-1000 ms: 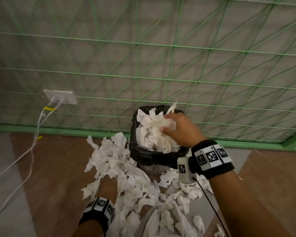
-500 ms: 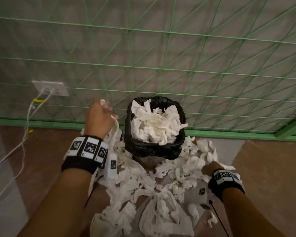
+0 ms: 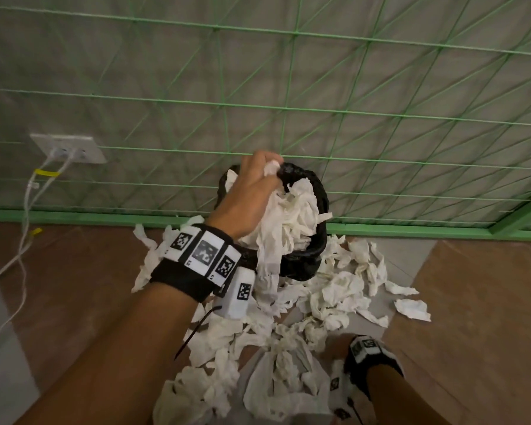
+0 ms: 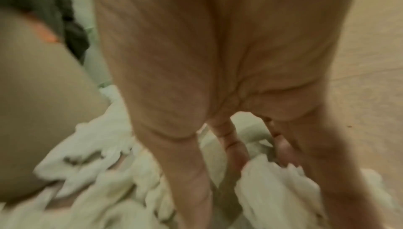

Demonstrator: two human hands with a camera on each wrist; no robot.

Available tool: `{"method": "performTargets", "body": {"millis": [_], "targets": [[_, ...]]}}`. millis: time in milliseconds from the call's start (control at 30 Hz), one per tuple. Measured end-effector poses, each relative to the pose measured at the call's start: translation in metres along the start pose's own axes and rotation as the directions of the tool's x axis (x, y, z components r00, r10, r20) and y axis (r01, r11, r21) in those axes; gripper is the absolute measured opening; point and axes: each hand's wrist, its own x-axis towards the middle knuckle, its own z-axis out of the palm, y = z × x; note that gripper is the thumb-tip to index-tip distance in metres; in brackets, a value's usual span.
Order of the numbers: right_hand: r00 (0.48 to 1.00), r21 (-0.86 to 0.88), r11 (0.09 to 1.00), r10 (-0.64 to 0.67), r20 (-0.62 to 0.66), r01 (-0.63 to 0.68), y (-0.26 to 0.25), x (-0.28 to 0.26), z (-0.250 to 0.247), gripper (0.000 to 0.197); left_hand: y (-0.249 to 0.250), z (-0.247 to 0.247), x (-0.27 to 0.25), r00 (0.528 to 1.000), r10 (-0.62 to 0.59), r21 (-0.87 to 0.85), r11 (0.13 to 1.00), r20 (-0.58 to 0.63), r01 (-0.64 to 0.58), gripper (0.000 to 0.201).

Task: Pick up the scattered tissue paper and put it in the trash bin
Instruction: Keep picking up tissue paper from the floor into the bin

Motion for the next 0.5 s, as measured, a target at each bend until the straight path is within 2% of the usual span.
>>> {"method": "performTargets", "body": {"millis": [33, 67, 133, 167, 233, 300, 333, 367, 400, 433, 467, 500], "targets": [[0.999, -0.019, 0.999, -0.035, -0.03, 0.035, 0.014, 0.051, 0.019, 0.071, -0.01, 0.003, -0.003, 0.992, -0.053, 0.131, 0.991, 0.115, 0.038, 0.04], [0.997, -0.079, 0.996, -0.053, -0.054, 0.048, 0.025, 0.076, 0.033, 0.074, -0.021, 0.005, -0.005, 0.973, -0.104, 0.305, 0.952, 0.208, 0.036, 0.046], [0.994, -0.08, 0.993, -0.09, -0.061, 0.085, 0.022, 0.057, 0.039, 0.082, -0.037, 0.007, -0.011, 0.946, -0.124, 0.567, 0.821, 0.298, -0.071, 0.055], [0.988, -0.106, 0.993, -0.071, -0.137, 0.057, 0.021, 0.052, 0.036, 0.08, -0.041, 0.007, -0.014, 0.947, -0.097, 0.621, 0.774, 0.306, -0.122, 0.059], [0.988, -0.054, 0.999, -0.015, -0.156, 0.007, 0.015, 0.023, 0.007, 0.074, -0.042, 0.004, -0.019, 0.966, -0.027, 0.609, 0.781, 0.256, -0.14, 0.065], [0.986, 0.009, 1.0, 0.004, -0.166, -0.002, 0.007, -0.014, -0.035, 0.075, -0.041, -0.005, -0.022, 0.995, 0.048, 0.492, 0.866, 0.092, -0.088, 0.068], [0.977, 0.024, 1.0, -0.012, -0.214, 0.017, 0.008, -0.024, -0.056, 0.066, -0.043, -0.011, -0.022, 0.996, 0.083, 0.416, 0.908, -0.041, -0.059, 0.067], [0.971, 0.182, 0.982, 0.0, -0.24, 0.045, 0.01, -0.034, -0.074, 0.056, -0.048, -0.016, -0.023, 0.975, 0.114, 0.324, 0.945, -0.193, -0.047, 0.06], [0.966, 0.329, 0.942, 0.025, -0.259, 0.064, 0.004, -0.051, -0.094, 0.047, -0.055, -0.021, -0.025, 0.926, 0.117, 0.216, 0.976, -0.359, -0.039, 0.048], [0.938, 0.443, 0.886, 0.024, -0.347, 0.141, -0.002, -0.067, -0.122, 0.036, -0.064, -0.025, -0.027, 0.853, 0.088, 0.104, 0.994, -0.514, -0.039, 0.034], [0.901, 0.52, 0.822, 0.02, -0.434, 0.232, -0.009, -0.083, -0.145, 0.02, -0.075, -0.027, -0.033, 0.772, 0.007, 0.005, 1.0, -0.635, -0.004, 0.024], [0.851, 0.607, 0.708, 0.016, -0.525, 0.361, -0.013, -0.095, -0.163, 0.007, -0.086, -0.028, -0.041, 0.693, -0.076, -0.053, 0.997, -0.717, 0.054, 0.022]]}}
